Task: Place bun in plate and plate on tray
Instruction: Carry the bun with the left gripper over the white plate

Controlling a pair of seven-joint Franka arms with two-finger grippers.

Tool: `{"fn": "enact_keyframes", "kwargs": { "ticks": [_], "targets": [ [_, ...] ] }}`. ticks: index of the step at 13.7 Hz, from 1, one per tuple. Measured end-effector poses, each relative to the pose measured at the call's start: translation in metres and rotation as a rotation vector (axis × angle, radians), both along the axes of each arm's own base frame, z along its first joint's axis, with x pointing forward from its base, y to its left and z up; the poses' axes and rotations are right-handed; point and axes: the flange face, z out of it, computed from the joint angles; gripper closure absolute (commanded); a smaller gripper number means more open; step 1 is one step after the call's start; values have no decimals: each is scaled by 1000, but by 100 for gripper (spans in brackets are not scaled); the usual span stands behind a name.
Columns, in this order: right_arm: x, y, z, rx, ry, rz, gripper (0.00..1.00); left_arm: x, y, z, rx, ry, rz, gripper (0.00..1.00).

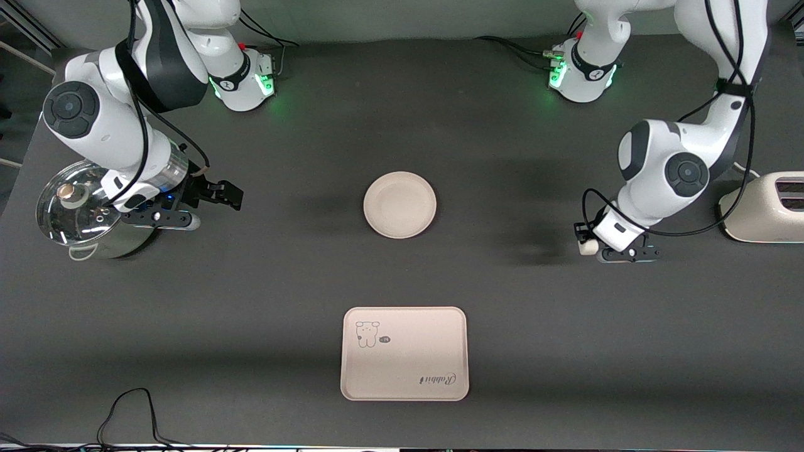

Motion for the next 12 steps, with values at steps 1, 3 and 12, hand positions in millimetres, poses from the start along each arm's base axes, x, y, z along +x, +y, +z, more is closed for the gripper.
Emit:
{"fn": "enact_keyframes", "kwargs": {
  "ticks": [1, 3, 12],
  "targets": [
    [0, 0, -1, 0, 2, 0, 0, 0, -18, 19, 1, 8, 16, 75],
    [0, 0, -1, 0, 2, 1, 0, -1, -62, 53, -3, 14, 50, 74],
    [-3, 12, 3, 44, -3, -3, 0, 19, -222, 92, -89, -6, 192, 71]
  ]
}}
